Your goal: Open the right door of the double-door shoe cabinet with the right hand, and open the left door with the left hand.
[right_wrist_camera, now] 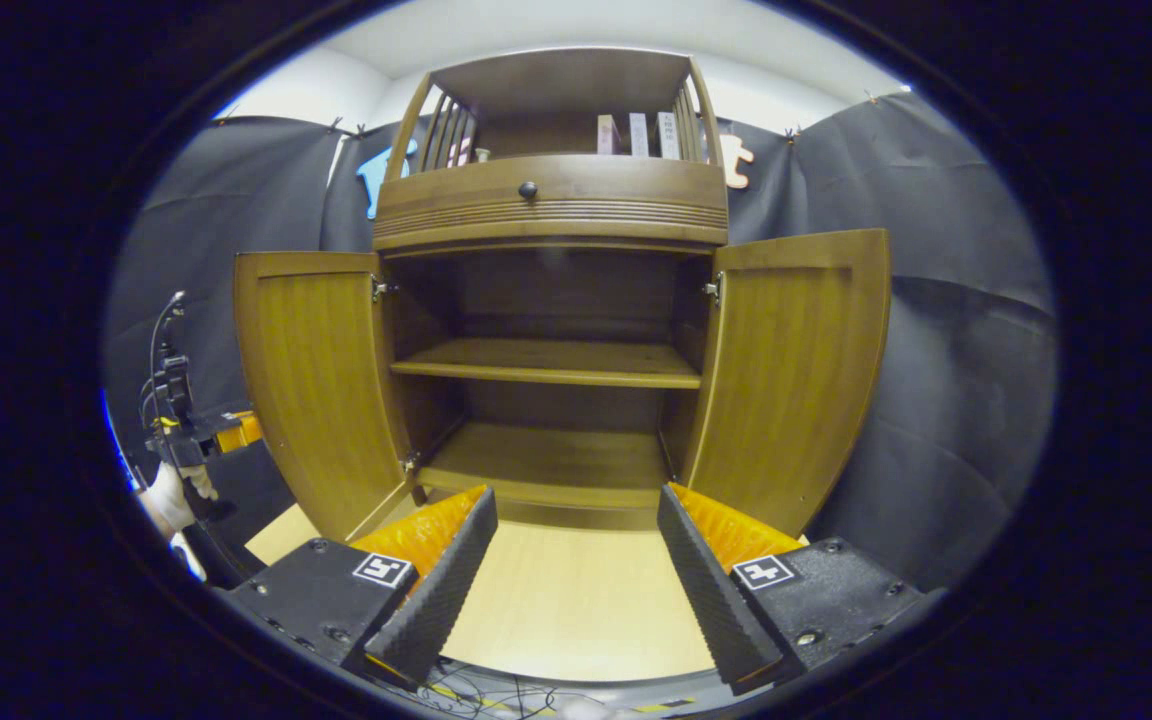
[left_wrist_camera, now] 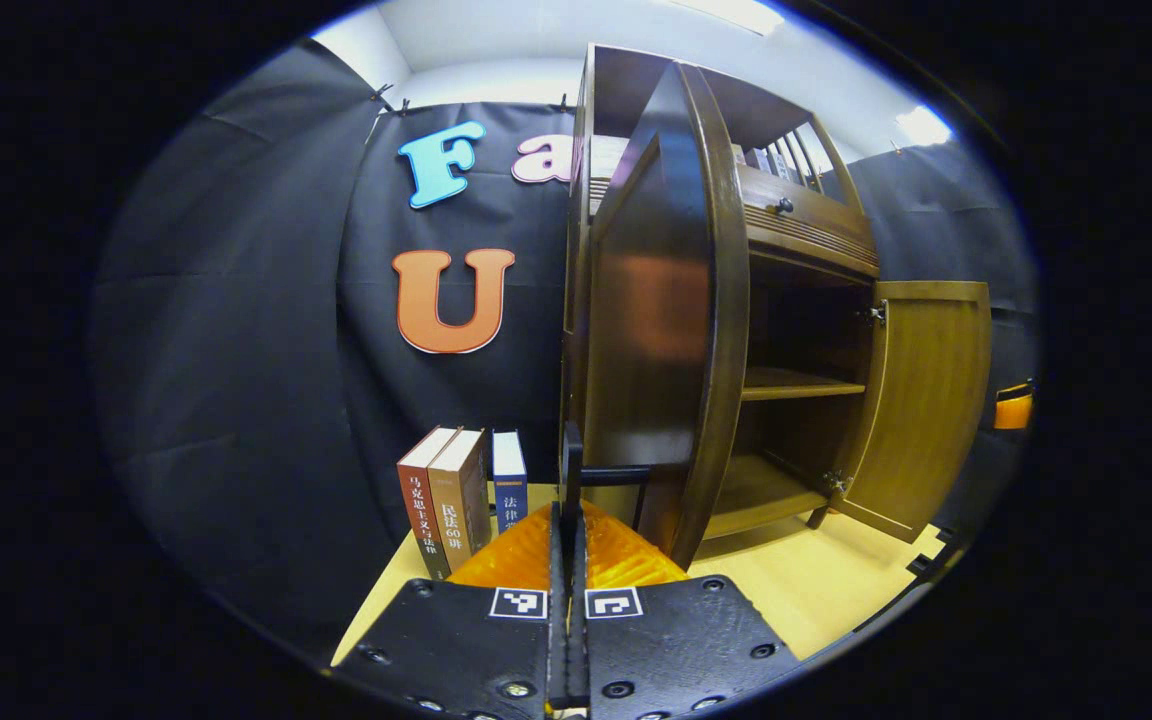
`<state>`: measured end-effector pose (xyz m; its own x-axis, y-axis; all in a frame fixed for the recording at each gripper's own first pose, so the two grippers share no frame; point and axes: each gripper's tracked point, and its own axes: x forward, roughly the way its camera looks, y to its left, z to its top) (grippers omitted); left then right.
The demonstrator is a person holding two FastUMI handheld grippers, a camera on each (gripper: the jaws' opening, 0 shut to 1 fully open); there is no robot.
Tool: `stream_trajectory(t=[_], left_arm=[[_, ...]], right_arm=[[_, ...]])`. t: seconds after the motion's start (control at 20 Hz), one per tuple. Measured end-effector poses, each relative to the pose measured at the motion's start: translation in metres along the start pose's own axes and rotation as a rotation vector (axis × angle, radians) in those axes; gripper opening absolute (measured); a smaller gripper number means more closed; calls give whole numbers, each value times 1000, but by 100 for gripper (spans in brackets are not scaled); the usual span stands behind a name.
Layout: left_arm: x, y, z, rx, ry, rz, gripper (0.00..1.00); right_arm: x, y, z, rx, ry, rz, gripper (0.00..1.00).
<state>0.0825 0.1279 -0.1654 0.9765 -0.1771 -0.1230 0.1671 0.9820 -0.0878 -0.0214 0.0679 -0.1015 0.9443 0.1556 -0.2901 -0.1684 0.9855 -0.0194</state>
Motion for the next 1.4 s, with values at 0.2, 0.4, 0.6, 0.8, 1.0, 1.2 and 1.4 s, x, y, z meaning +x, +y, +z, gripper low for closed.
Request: stream_trajectory(t=[0.2, 0.4, 0.6, 0.8, 1.0, 1.2, 1.4], left_arm=[[1, 17, 2, -22, 3, -88, 0], [-3, 19, 2, -45, 27, -168, 2], [-17, 35, 10, 0, 16, -120, 46], [-49, 58, 31, -10, 2, 27, 97], [-85, 48, 68, -5, -41, 192, 95], [-105, -3, 97, -16, -86, 252, 95], [-105, -50, 100, -37, -80, 284, 95]], right_arm=[[-1, -1, -1, 0, 6, -10, 100], [-2, -3, -4, -8, 15, -13, 100], [-2, -5, -4, -21, 8, -25, 100], [-1, -6, -2, -12, -8, -35, 100], [-1, -21, 7, 0, -36, -37, 100], [10, -25, 13, 2, -47, -20, 100], [18, -38, 17, -12, -52, 0, 100]])
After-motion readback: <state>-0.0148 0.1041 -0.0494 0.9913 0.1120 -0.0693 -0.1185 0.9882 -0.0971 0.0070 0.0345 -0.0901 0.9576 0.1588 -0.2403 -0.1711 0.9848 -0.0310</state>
